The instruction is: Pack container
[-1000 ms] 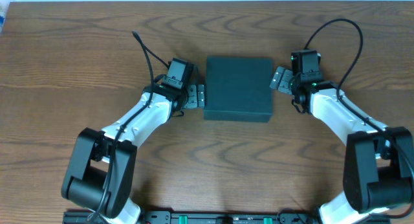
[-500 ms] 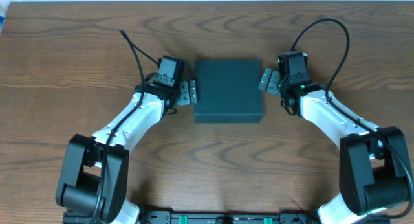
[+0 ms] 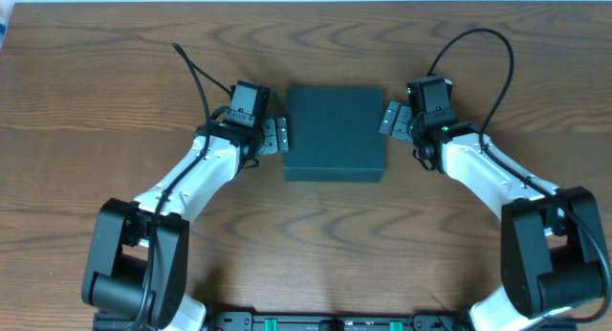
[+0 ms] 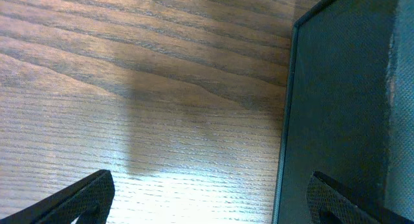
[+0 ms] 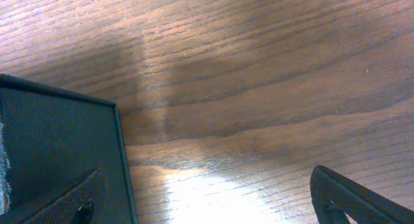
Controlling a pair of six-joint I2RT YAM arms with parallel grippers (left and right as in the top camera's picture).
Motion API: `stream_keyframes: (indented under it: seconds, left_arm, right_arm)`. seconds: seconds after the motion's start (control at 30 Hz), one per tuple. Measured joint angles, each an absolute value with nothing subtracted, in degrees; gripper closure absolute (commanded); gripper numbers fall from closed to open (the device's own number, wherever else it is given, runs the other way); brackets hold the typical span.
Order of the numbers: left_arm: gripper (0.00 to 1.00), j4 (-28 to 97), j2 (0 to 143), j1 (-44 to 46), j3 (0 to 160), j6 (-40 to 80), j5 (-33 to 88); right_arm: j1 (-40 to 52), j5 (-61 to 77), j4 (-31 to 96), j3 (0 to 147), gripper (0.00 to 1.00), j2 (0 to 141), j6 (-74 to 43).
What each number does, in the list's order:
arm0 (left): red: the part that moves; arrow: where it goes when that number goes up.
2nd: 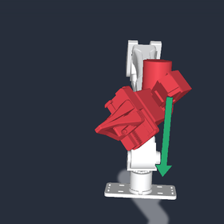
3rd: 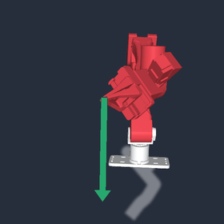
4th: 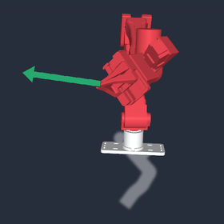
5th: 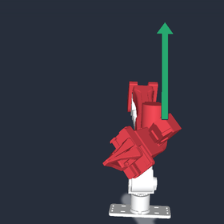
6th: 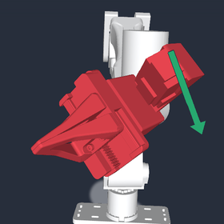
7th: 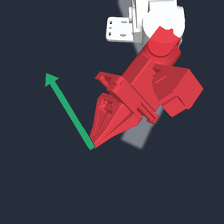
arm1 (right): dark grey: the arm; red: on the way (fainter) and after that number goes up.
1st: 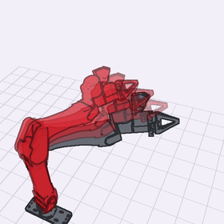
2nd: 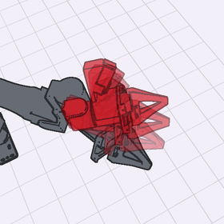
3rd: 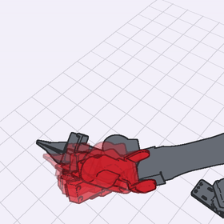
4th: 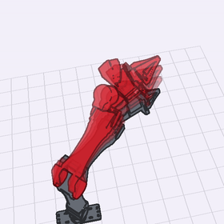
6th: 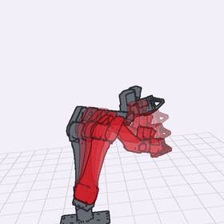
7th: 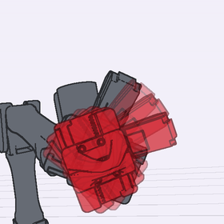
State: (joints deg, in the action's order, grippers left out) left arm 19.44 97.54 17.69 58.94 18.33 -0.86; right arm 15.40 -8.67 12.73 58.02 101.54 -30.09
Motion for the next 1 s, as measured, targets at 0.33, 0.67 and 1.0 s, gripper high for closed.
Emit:
stream_keyframes:
  seconds: [0.33,0.67,1.0]
  left_arm:
    - [0.04,19.6,88.8,17.7,58.9,13.9,-2.4]
    - [0.04,34.2,72.8,17.8,58.9,10.7,-3.9]
    - [0.04,46.3,53.4,17.9,58.4,8.7,-4.5]
  right_arm:
    - [16.8,-11.5,18.7,57.8,0.01,95.0,-28.9]
    - [17.4,-13.6,31.6,57.8,0.01,69.5,-24.9]
    - [26.6,-15.8,44.1,57.8,0.01,46.6,-18.1]
